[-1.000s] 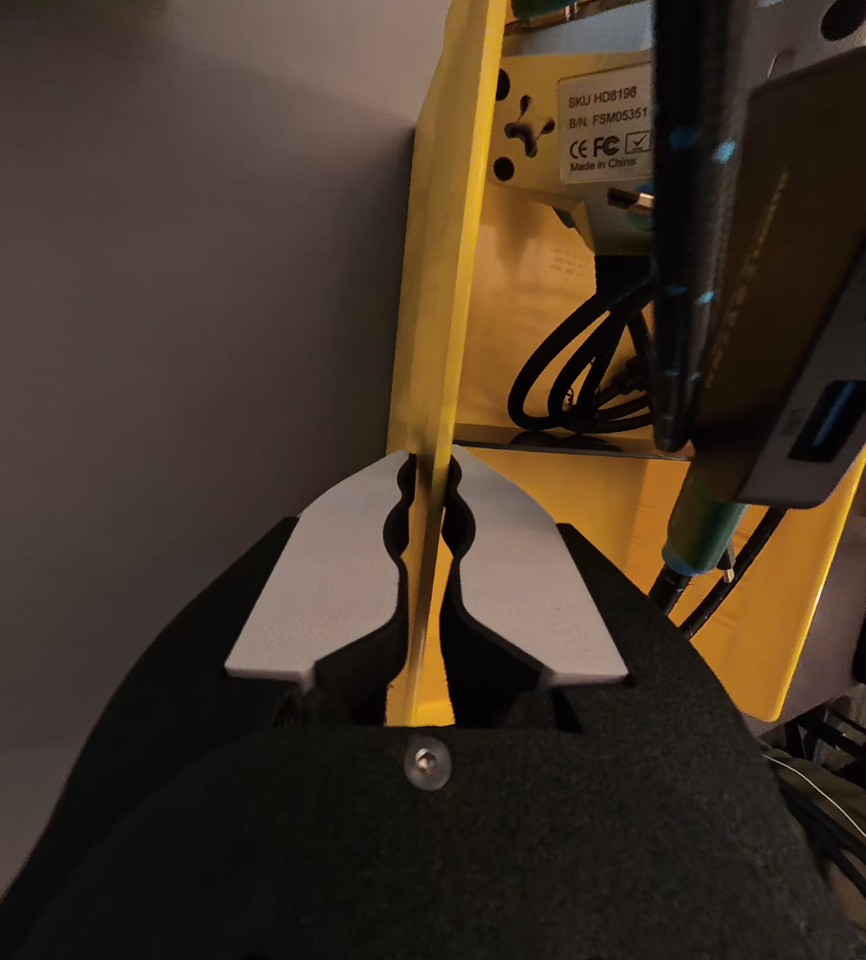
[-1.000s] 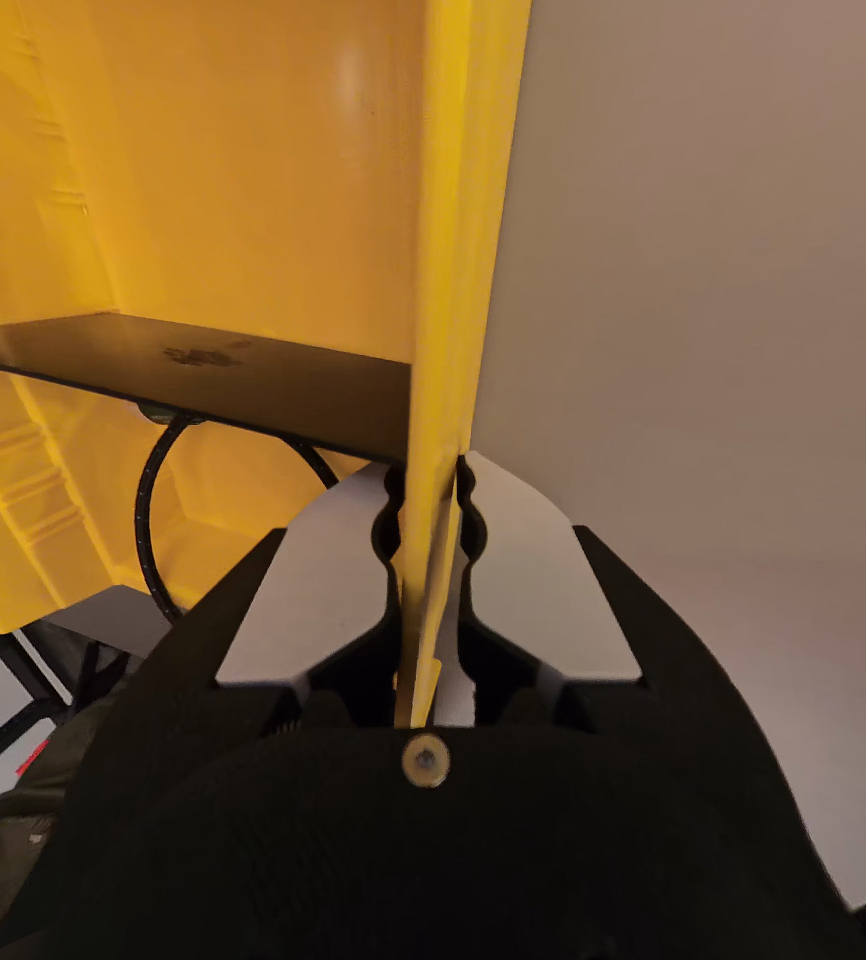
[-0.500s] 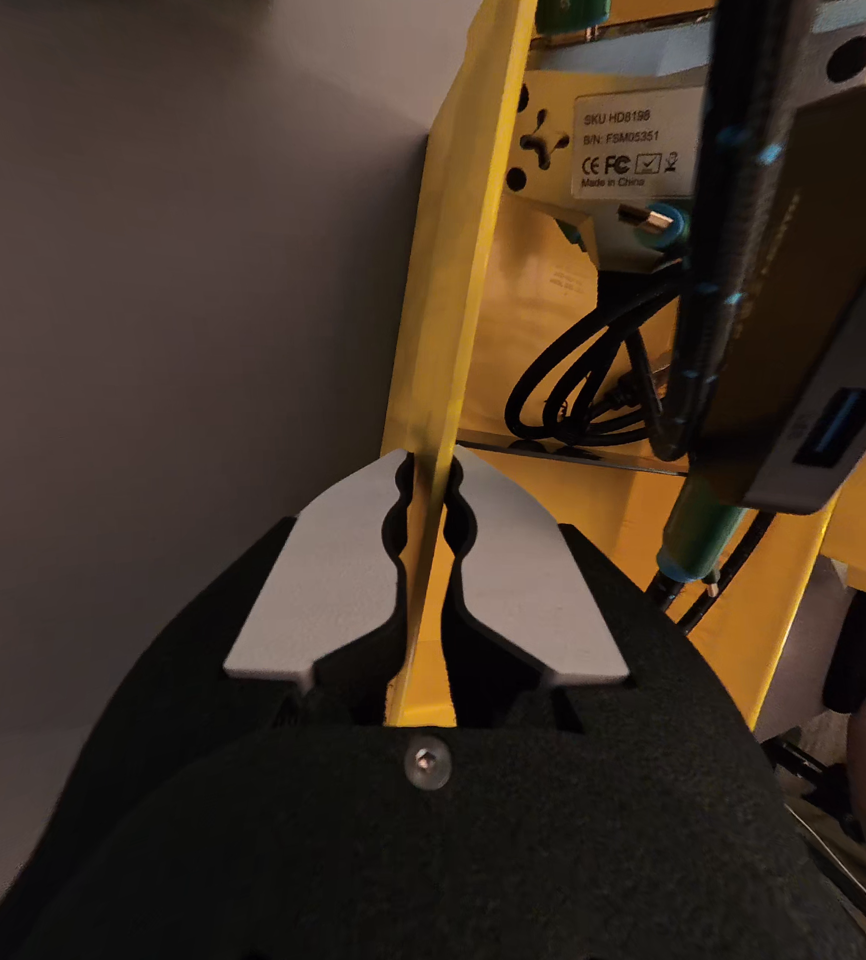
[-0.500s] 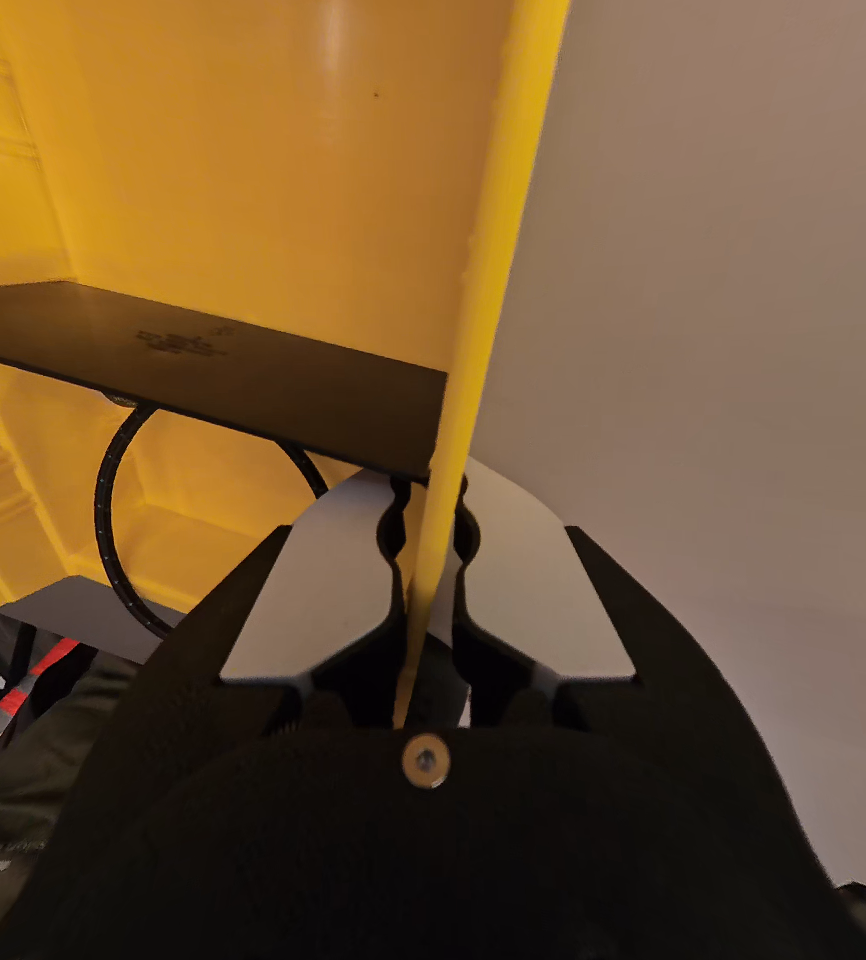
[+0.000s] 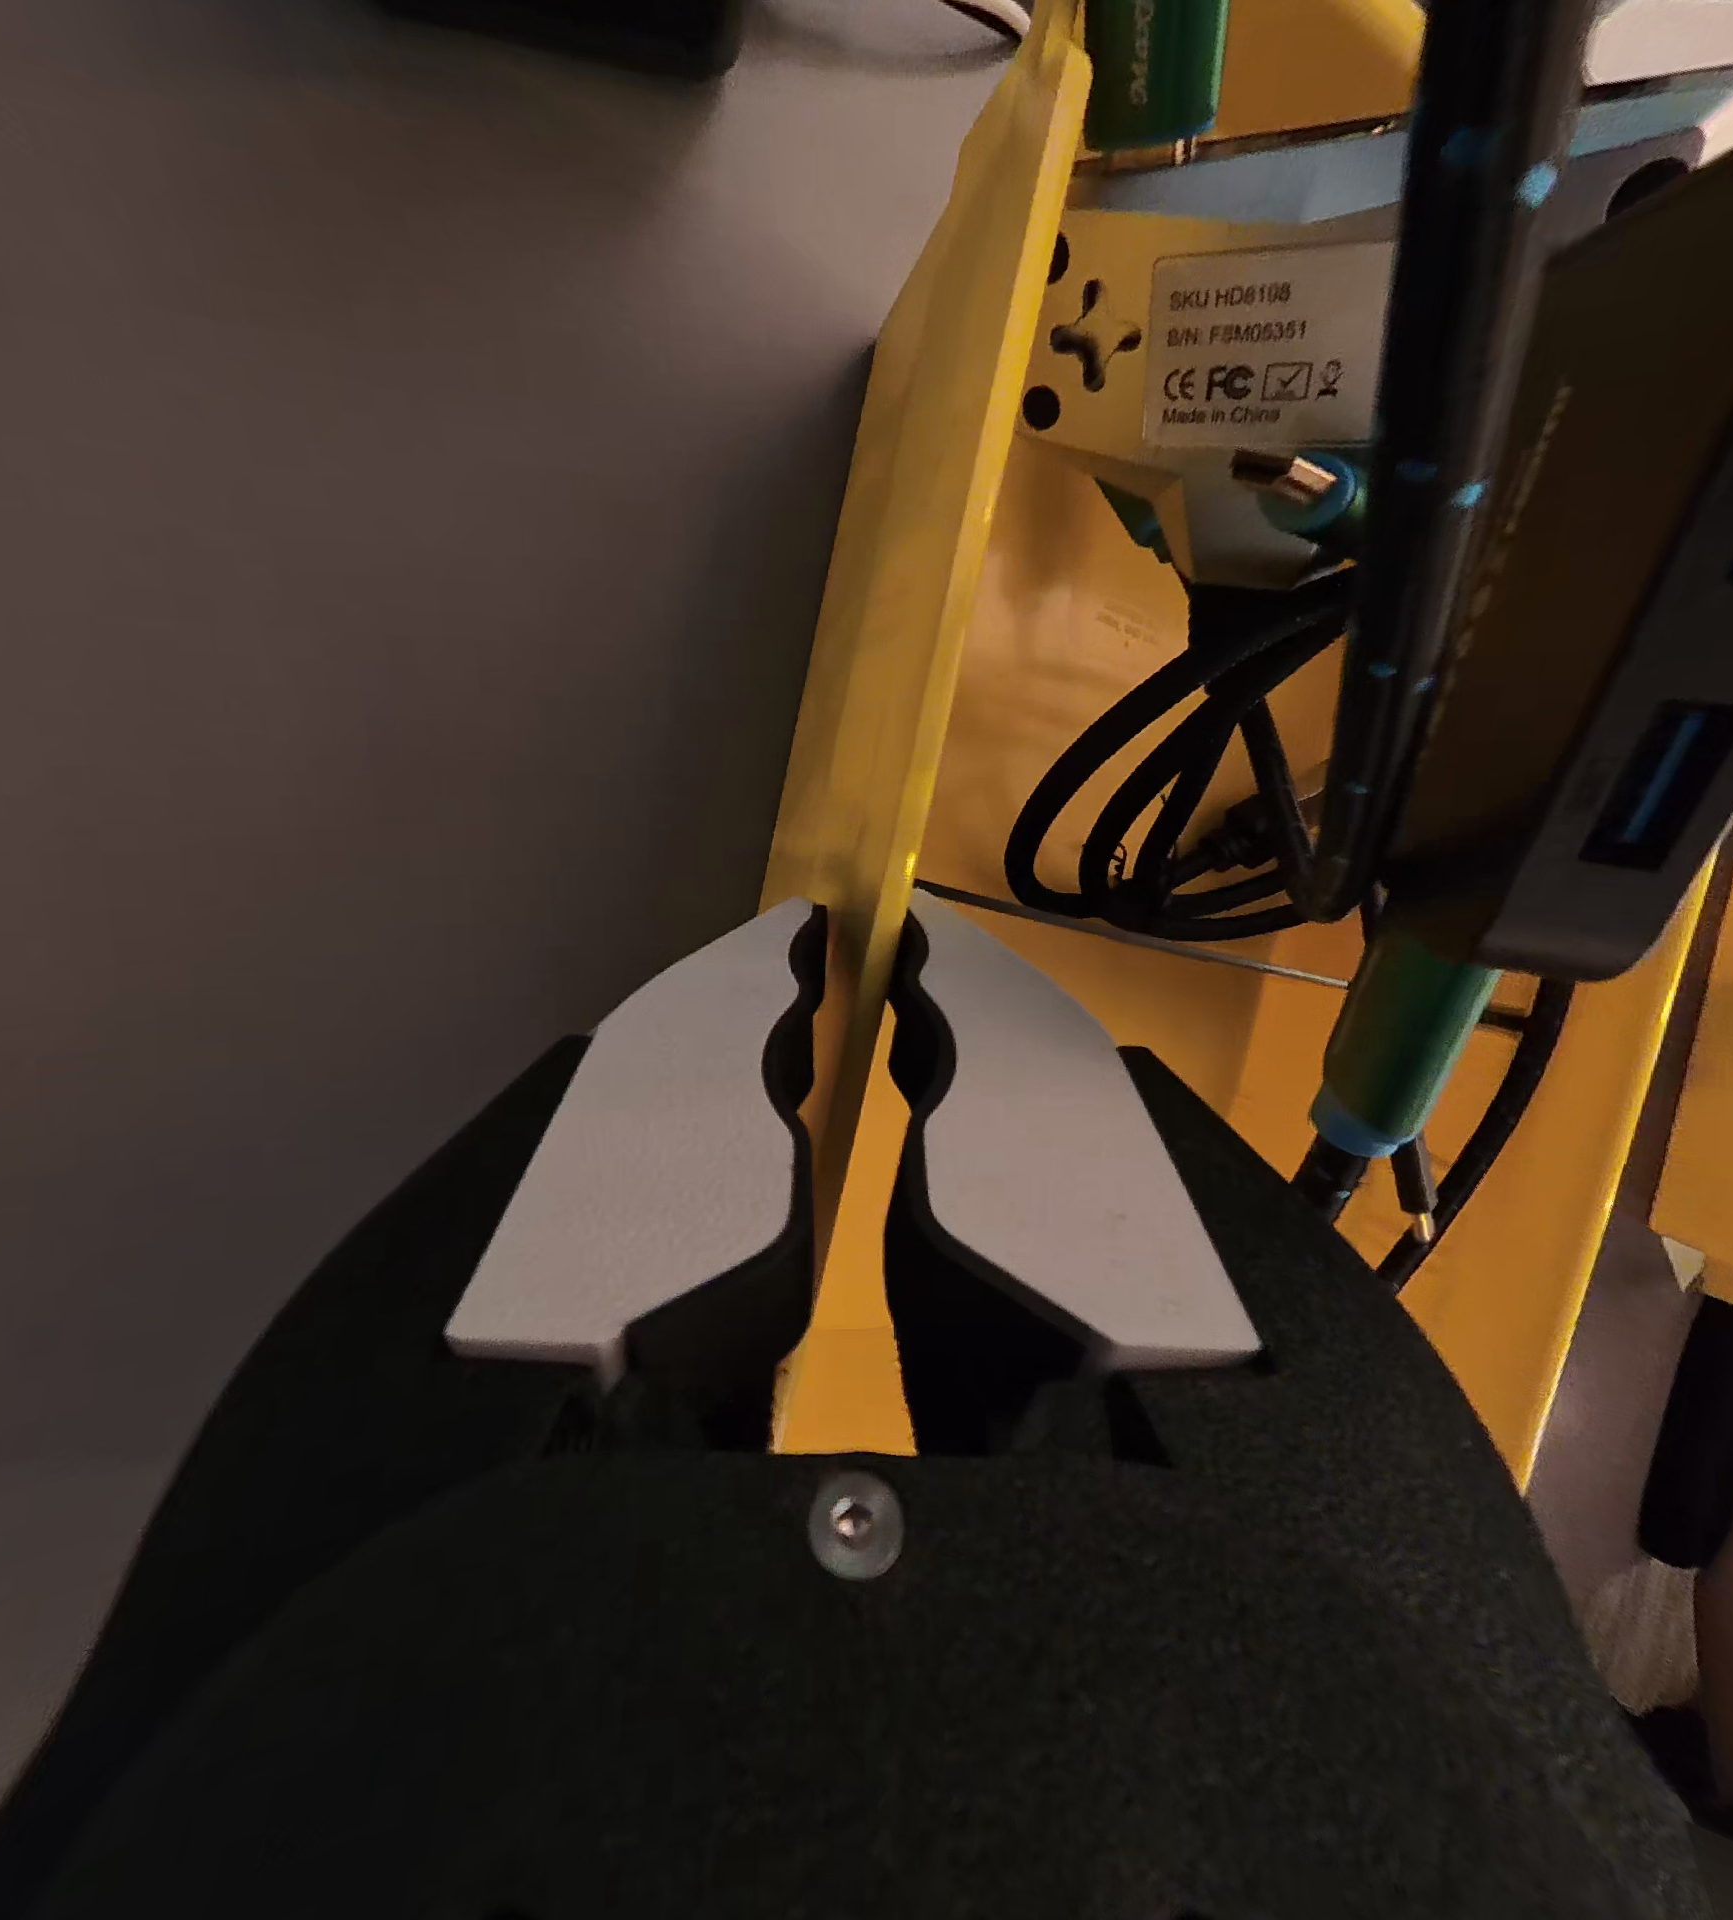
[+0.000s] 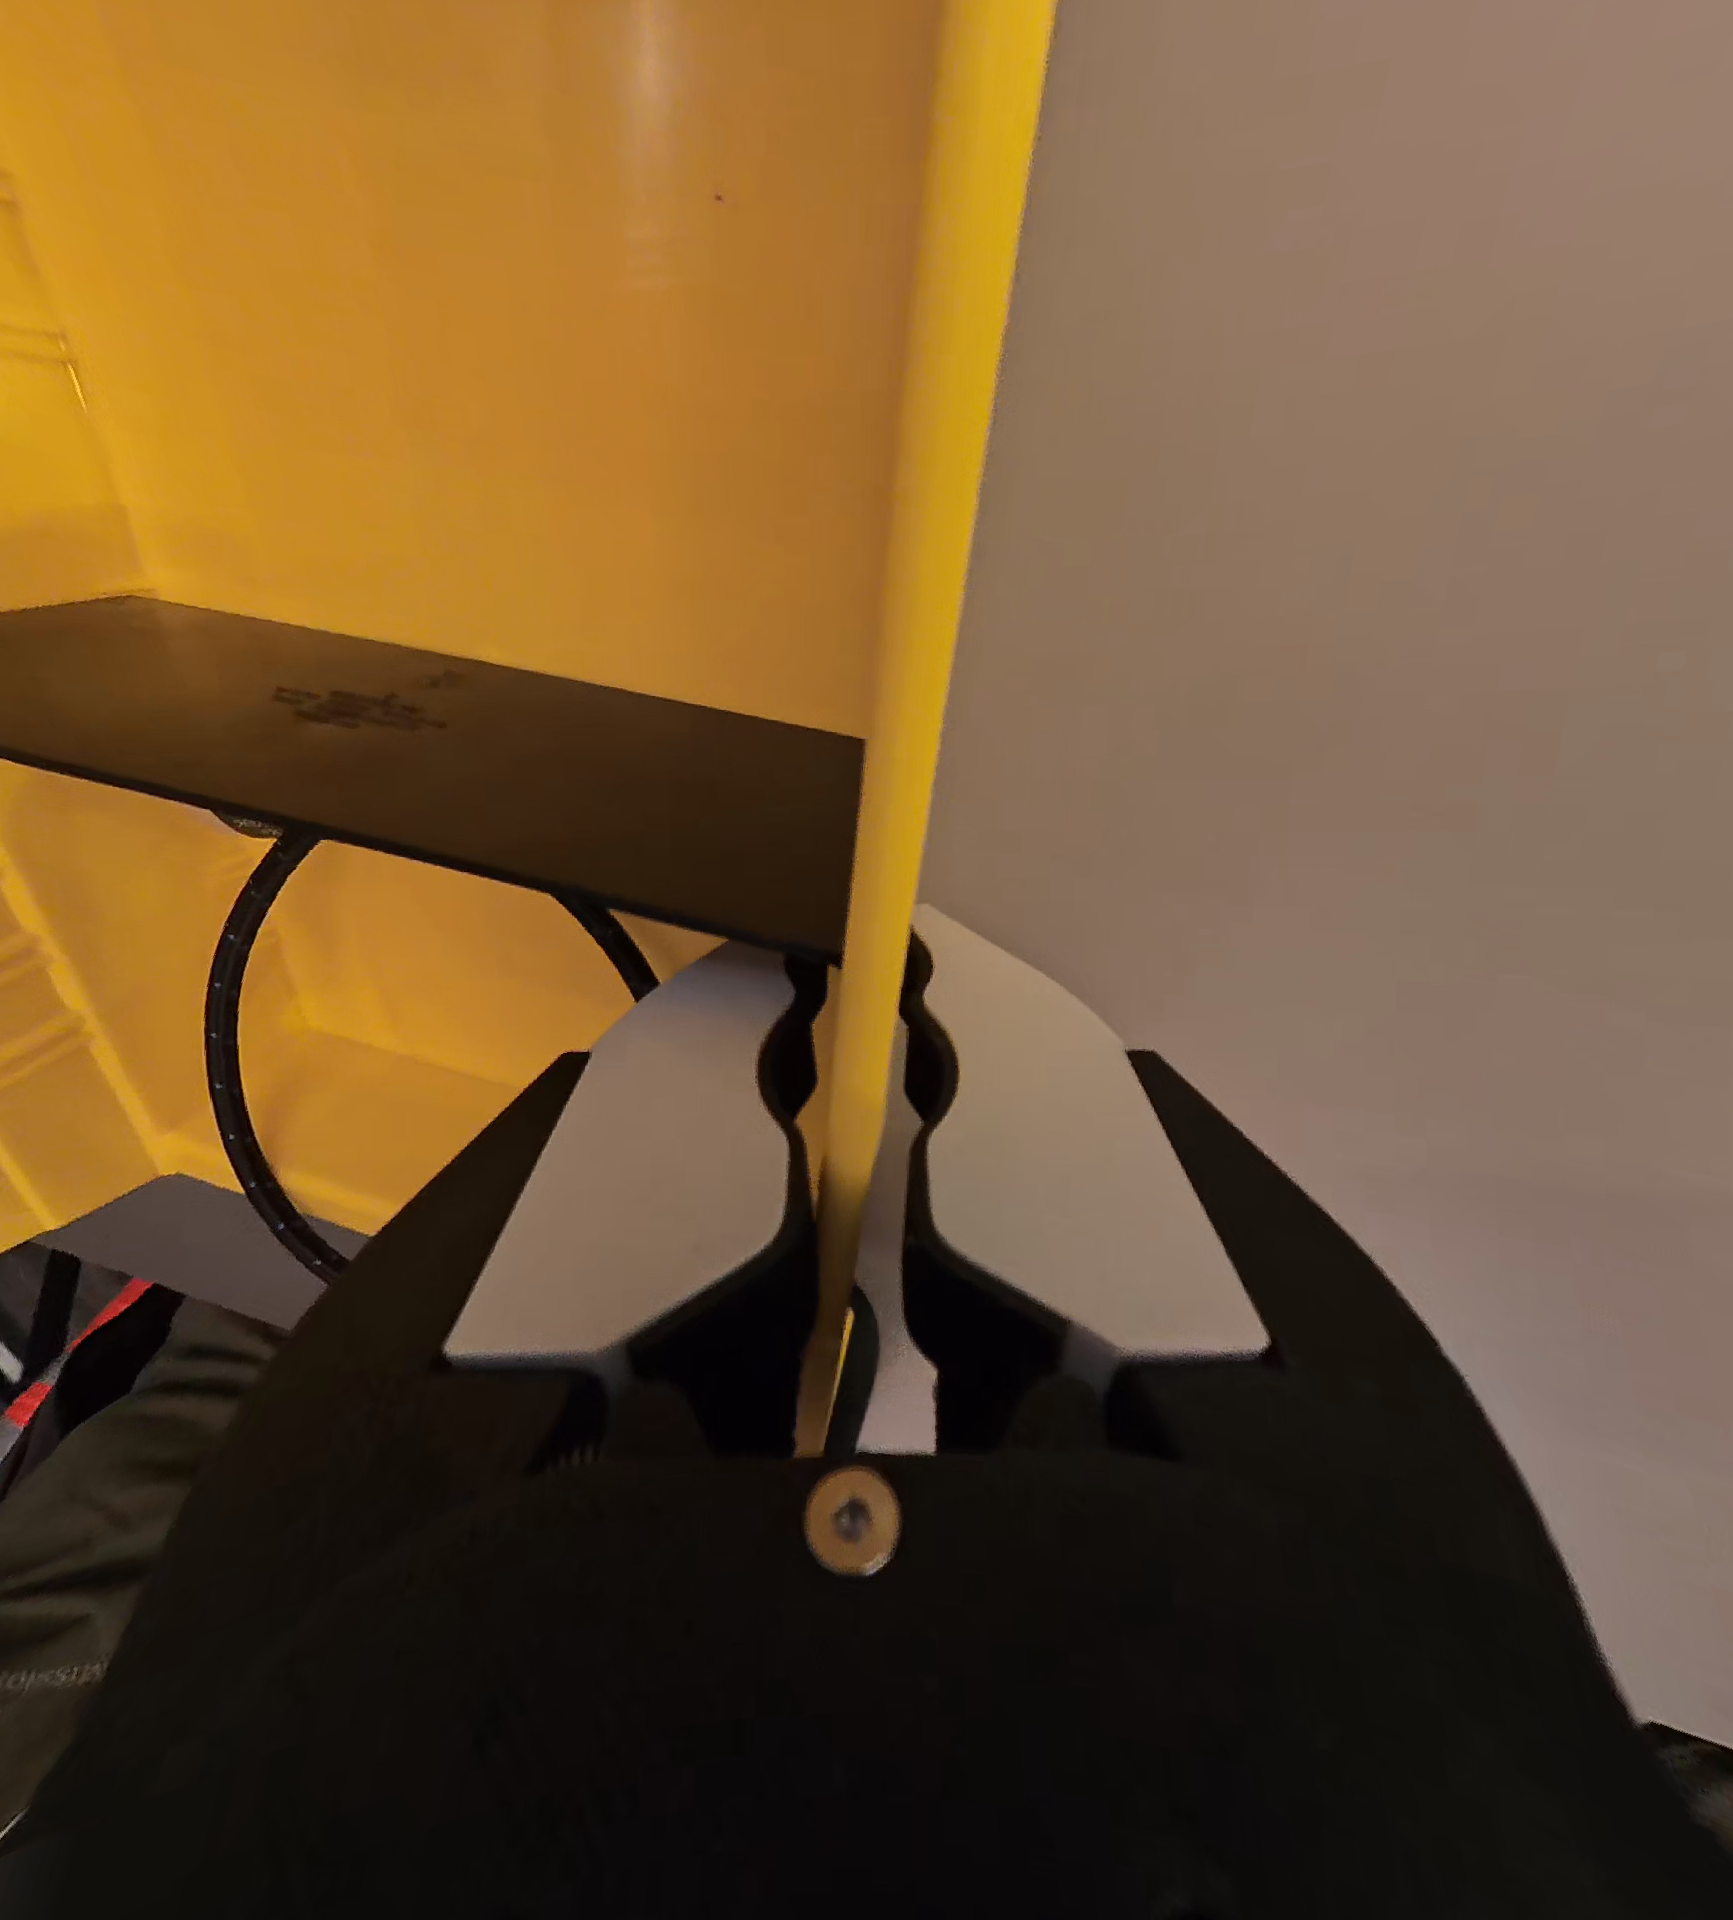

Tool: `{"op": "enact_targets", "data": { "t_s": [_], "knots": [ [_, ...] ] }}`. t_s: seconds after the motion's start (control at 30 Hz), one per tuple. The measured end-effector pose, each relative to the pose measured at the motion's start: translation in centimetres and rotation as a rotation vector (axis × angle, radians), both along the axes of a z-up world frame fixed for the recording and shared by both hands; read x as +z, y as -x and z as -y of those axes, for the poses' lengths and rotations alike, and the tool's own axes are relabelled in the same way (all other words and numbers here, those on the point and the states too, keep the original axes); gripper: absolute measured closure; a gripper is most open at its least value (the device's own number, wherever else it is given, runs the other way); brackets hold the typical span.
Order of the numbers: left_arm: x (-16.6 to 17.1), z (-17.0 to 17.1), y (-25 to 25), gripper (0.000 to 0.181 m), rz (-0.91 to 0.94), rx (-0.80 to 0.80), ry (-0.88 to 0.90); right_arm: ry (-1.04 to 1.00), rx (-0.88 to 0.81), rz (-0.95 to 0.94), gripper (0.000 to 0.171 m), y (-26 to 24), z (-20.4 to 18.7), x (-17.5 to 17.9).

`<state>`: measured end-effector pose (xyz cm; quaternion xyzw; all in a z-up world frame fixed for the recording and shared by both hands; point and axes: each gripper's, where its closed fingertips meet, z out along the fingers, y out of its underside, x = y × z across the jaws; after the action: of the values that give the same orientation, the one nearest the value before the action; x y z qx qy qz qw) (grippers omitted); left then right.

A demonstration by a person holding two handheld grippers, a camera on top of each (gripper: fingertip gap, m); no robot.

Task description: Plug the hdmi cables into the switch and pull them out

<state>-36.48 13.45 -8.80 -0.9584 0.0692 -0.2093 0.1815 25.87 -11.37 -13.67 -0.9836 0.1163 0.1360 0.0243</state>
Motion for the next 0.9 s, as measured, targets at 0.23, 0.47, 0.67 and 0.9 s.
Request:
{"op": "enact_targets", "data": {
  "t_s": [0.23, 0.47, 0.67, 0.9],
  "knots": [
    [0.0, 0.8, -0.3, 0.17, 0.041, 0.028, 0.009, 0.009, -0.05, 0.005, 0.159, -1.2, 0.9, 0.0],
    [0.2, 1.5, -0.5, 0.168, 0.12, 0.007, -0.017, -0.002, -0.025, -0.02, 0.155, -1.1, 0.9, 0.1],
    [2.8, 2.1, 0.1, 0.163, 0.247, -0.049, -0.159, -0.012, -0.005, -0.068, 0.15, -0.8, 1.1, 0.2],
    [8.1, 4.7, 2.9, 0.158, 0.175, -0.1, -0.546, -0.048, -0.028, -0.048, 0.145, -1.8, 1.5, 1.5]
  ]
}}
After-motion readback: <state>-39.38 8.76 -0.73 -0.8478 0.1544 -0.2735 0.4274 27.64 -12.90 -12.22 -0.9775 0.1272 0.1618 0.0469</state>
